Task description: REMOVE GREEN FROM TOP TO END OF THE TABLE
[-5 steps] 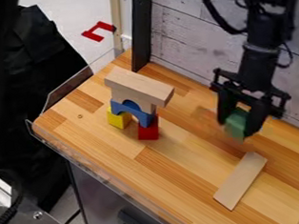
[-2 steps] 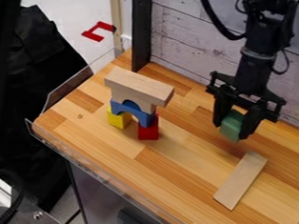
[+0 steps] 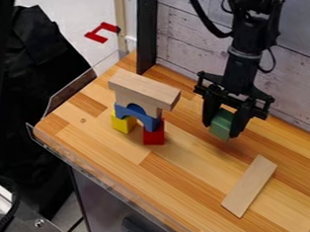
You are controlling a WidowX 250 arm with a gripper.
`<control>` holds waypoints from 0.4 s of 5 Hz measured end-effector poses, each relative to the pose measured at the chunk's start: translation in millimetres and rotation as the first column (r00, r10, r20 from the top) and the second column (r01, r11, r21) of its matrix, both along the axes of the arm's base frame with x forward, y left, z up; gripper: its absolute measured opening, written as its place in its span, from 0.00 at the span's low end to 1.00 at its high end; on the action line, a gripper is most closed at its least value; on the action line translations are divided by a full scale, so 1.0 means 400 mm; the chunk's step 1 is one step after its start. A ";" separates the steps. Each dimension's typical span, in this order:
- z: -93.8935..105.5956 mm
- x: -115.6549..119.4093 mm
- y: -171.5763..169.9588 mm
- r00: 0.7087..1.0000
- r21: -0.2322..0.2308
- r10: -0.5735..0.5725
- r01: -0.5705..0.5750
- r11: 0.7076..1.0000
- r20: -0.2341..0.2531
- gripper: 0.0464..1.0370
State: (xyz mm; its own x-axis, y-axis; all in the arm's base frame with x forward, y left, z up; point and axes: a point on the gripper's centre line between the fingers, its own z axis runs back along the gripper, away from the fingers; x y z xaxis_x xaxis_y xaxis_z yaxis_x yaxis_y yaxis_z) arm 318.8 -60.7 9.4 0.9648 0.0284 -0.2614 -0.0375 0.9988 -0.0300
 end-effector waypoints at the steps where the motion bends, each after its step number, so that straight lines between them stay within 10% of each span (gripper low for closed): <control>1: -0.001 0.002 0.011 1.000 -0.001 0.022 -0.022 1.000 -0.001 0.53; 2: 0.001 -0.002 0.005 1.000 -0.017 0.024 -0.024 1.000 -0.012 0.53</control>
